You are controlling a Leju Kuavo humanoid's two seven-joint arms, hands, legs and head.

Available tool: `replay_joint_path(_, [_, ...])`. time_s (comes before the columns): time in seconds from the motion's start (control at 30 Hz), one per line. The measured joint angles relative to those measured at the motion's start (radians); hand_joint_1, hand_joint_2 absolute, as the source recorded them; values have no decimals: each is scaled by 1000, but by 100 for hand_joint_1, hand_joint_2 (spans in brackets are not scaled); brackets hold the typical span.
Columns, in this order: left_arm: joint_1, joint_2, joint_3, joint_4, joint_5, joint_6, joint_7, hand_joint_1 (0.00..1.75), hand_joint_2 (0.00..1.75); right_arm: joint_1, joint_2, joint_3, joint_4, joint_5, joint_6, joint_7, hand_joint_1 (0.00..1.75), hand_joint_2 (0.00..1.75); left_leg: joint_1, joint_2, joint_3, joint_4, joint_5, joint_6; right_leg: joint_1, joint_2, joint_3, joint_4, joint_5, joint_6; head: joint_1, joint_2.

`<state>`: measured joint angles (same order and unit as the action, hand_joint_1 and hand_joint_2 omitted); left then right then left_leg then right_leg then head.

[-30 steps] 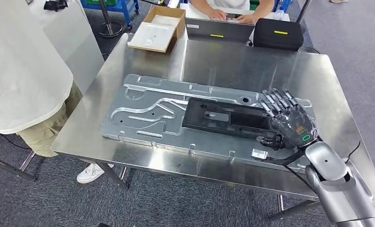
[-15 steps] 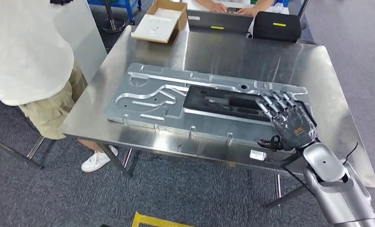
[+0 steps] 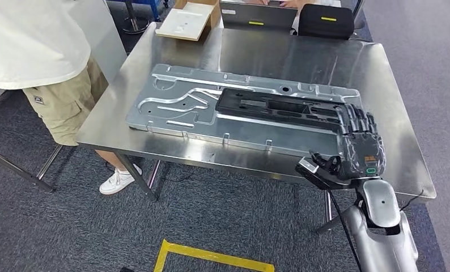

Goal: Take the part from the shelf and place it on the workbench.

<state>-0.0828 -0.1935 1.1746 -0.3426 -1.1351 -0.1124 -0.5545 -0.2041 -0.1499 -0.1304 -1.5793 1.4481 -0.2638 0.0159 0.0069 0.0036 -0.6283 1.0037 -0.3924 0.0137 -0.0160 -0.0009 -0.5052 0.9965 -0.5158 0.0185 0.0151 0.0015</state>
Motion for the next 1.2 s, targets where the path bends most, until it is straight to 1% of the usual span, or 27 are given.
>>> replay_joint_path(0.07, [7, -5, 3, -6, 2, 2, -2, 0, 0, 39, 62, -79, -5, -18, -24, -24, 0, 0, 4, -2, -11, 23, -22, -11, -1, -2, -4, -4, 10, -18, 0, 0])
replay_joint_path(0.1, [11, -8, 4, -9, 2, 2, -1, 0, 0, 57, 87, -116, -5, -23, -37, -34, 0, 0, 5, -2, -26, 60, -53, -15, -3, -4, -8, -6, 16, -27, 0, 0])
replay_joint_path(0.17, [18, -14, 8, -15, 3, -2, 5, 0, 0, 90, 127, -186, -3, -32, -61, -51, 0, 0, 6, -2, -71, 190, -137, -21, 0, -7, -20, -3, 25, -38, 0, 0])
replay_joint_path(0.2, [21, -18, 10, -18, 3, -5, 9, 0, 0, 104, 144, -221, -2, -36, -70, -58, 0, 0, 6, -2, -90, 253, -168, -23, 2, -8, -27, -1, 29, -40, 0, 0])
replay_joint_path(0.23, [24, -20, 14, -23, 3, -9, 14, 0, 0, 116, 160, -254, -1, -40, -76, -64, 0, 0, 6, -2, -96, 289, -181, -23, 3, -8, -35, 2, 32, -41, 0, 0])
replay_joint_path(0.27, [26, -22, 18, -27, 3, -14, 18, 0, 0, 126, 174, -285, -1, -44, -80, -68, 0, 0, 5, -2, -81, 285, -174, -21, 5, -8, -41, 6, 34, -41, 0, 0])
replay_joint_path(0.3, [27, -24, 22, -32, 2, -18, 21, 0, 0, 135, 185, -313, -2, -48, -82, -70, 0, 0, 5, -2, -48, 244, -153, -17, 6, -7, -46, 11, 35, -40, 0, 0])
replay_joint_path(0.37, [27, -27, 29, -42, 1, -23, 25, 0, 0, 147, 204, -361, -5, -55, -82, -71, 0, 0, 1, -5, 43, 106, -109, -3, 9, -5, -55, 20, 36, -38, 0, 0])
replay_joint_path(0.4, [27, -29, 32, -47, 0, -25, 25, 0, 0, 152, 212, -384, -7, -57, -82, -71, 0, 0, -1, -7, 75, 54, -98, 2, 10, -5, -59, 23, 38, -35, 0, 0])
replay_joint_path(0.47, [27, -34, 39, -55, -3, -27, 26, 0, 0, 164, 230, -426, -7, -62, -83, -70, 0, 0, -6, -8, 96, 13, -97, 9, 9, -4, -64, 25, 44, -24, 0, 0])
replay_joint_path(0.53, [27, -42, 46, -61, -4, -27, 27, 0, 0, 181, 245, -467, -5, -73, -85, -68, 0, 0, -5, -6, 92, 1, -83, 19, 8, -2, -65, 23, 48, -10, 0, 0])
replay_joint_path(0.57, [26, -47, 50, -65, -6, -26, 23, 0, 0, 190, 252, -488, -2, -80, -87, -68, 0, 0, -3, -3, 91, -8, -74, 26, 8, -1, -69, 31, 36, -4, 0, 0])
replay_joint_path(0.6, [25, -52, 52, -71, -8, -23, 18, 0, 0, 197, 258, -510, 3, -88, -91, -68, 0, 0, -1, -1, 87, -16, -64, 35, 7, 1, -78, 56, 10, 2, 0, 0])
replay_joint_path(0.67, [19, -63, 54, -80, -13, -15, 7, 0, 0, 210, 270, -553, 16, -102, -98, -69, 0, 0, 0, 1, 70, -20, -48, 44, 3, 2, -115, 160, -76, 10, 0, 0])
replay_joint_path(0.7, [15, -68, 54, -84, -14, -12, 6, 0, 0, 216, 276, -571, 22, -107, -100, -69, 0, 0, -1, 2, 59, -18, -41, 46, 0, 2, -133, 221, -111, 14, 0, 0])
replay_joint_path(0.73, [12, -72, 54, -87, -14, -9, 6, 0, 0, 221, 281, -584, 28, -110, -101, -70, 0, 0, -2, 3, 48, -15, -35, 45, -2, 2, -144, 264, -130, 18, 0, 0])
replay_joint_path(0.77, [9, -75, 54, -89, -14, -9, 7, 0, 0, 225, 286, -596, 34, -112, -102, -71, 0, 0, -2, 5, 36, -11, -28, 43, -6, 1, -137, 275, -126, 22, 0, 0])
replay_joint_path(0.8, [7, -78, 55, -91, -12, -9, 9, 0, 0, 227, 290, -606, 39, -113, -102, -71, 0, 0, -1, 6, 24, -6, -22, 40, -9, 1, -112, 250, -103, 26, 0, 0])
replay_joint_path(0.87, [4, -84, 55, -93, -5, -10, 12, 0, 0, 229, 296, -628, 49, -117, -105, -69, 0, 0, 0, 8, 1, 7, -12, 32, -17, 1, -23, 123, -54, 29, 0, 0])
replay_joint_path(0.9, [5, -85, 56, -94, -2, -11, 12, 0, 0, 230, 298, -640, 55, -121, -108, -69, 0, 0, 0, 8, -7, 14, -7, 26, -16, 2, 17, 63, -42, 27, 0, 0])
replay_joint_path(0.93, [6, -86, 57, -95, 0, -12, 11, 0, 0, 231, 301, -653, 60, -124, -112, -71, 0, 0, 0, 8, -12, 18, -2, 19, -14, 3, 42, 23, -39, 22, 0, 0])
replay_joint_path(0.97, [9, -85, 59, -95, 1, -13, 8, 0, 0, 233, 304, -670, 65, -128, -117, -77, 0, 0, 0, 8, -15, 19, 5, 12, -10, 5, 49, 6, -42, 16, 0, 0])
replay_joint_path(1.03, [16, -80, 63, -94, 1, -12, 0, 0, 0, 236, 313, -708, 76, -133, -124, -89, 0, 0, 2, 6, -18, 16, 20, -3, -6, 5, 37, 5, -28, -1, 0, 0])
replay_joint_path(1.07, [20, -77, 66, -93, 0, -12, -3, 0, 0, 236, 320, -726, 80, -135, -125, -96, 0, 0, 4, 5, -25, 20, 13, -10, -7, 4, 27, 3, -18, -10, 0, 0])
replay_joint_path(1.1, [23, -74, 68, -93, -1, -13, -5, 0, 0, 236, 327, -742, 84, -135, -126, -101, 0, 0, 5, 4, -34, 36, -14, -15, -8, 2, 15, 1, -6, -20, 0, 0])
replay_joint_path(1.13, [26, -71, 72, -92, -2, -15, -6, 0, 0, 236, 334, -760, 89, -136, -125, -107, 0, 0, 6, 3, -48, 71, -59, -19, -9, 0, 1, -1, 7, -28, 0, 0])
replay_joint_path(1.2, [30, -70, 78, -94, -3, -28, 1, 0, 0, 236, 348, -802, 102, -135, -120, -120, 0, 0, 7, 3, -73, 186, -168, -23, -5, -3, -31, 0, 31, -36, 0, 0])
